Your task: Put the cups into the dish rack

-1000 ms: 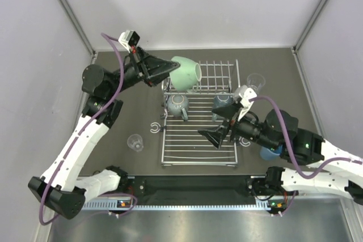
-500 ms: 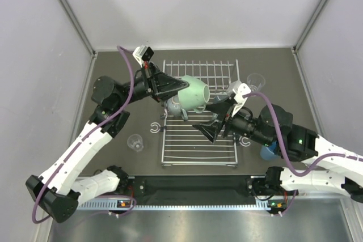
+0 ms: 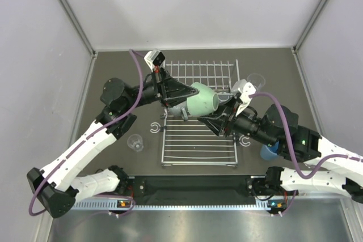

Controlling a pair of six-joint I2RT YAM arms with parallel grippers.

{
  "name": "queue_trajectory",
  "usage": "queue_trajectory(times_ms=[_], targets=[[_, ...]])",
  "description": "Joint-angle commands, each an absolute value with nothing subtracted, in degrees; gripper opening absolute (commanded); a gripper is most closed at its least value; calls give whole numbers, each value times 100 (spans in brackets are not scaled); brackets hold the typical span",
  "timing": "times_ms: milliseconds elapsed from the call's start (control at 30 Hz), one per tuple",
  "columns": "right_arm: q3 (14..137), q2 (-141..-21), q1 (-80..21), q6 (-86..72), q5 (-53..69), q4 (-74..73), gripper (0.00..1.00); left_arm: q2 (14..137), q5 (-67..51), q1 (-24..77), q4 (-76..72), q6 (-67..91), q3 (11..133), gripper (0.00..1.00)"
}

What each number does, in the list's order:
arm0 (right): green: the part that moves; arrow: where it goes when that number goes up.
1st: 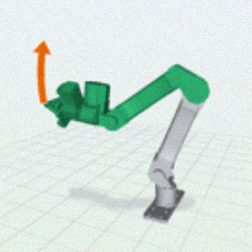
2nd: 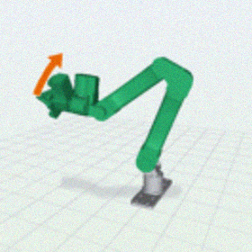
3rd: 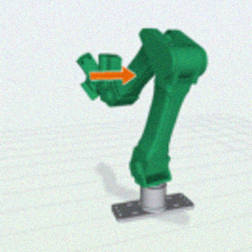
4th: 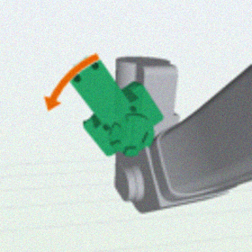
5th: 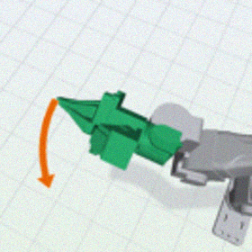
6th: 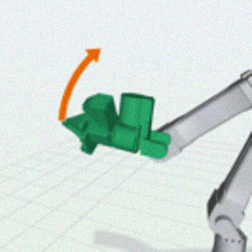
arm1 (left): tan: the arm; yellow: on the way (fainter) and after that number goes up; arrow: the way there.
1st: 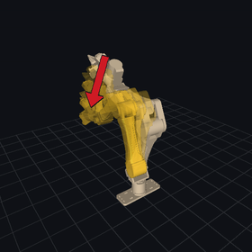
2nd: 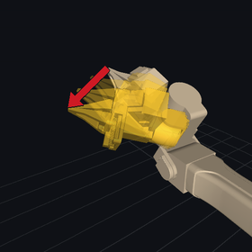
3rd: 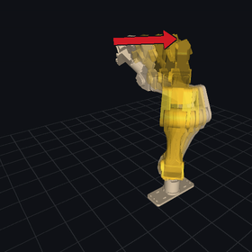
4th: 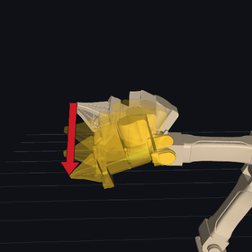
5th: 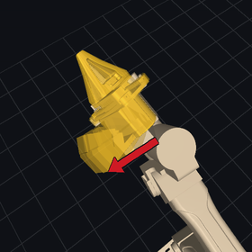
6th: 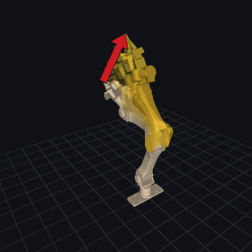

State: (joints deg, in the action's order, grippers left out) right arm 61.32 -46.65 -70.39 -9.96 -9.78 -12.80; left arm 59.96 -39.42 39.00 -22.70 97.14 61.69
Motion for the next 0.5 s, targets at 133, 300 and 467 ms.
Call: queue_trajectory(times_ms=[133, 300, 467], targets=[[6302, -4509, -7093, -958, -1151, -976, 4, 6038, -3736, 3964, -2716, 9536, 6196, 0], [6275, -4430, -7102, -1072, -1414, -1098, 0, 6003, -3569, 3973, -2602, 9466, 6003, 22], [6328, -4482, -7102, -1327, -1836, -1467, 0, 5775, -3366, 3790, -1875, 9124, 5835, 90]])
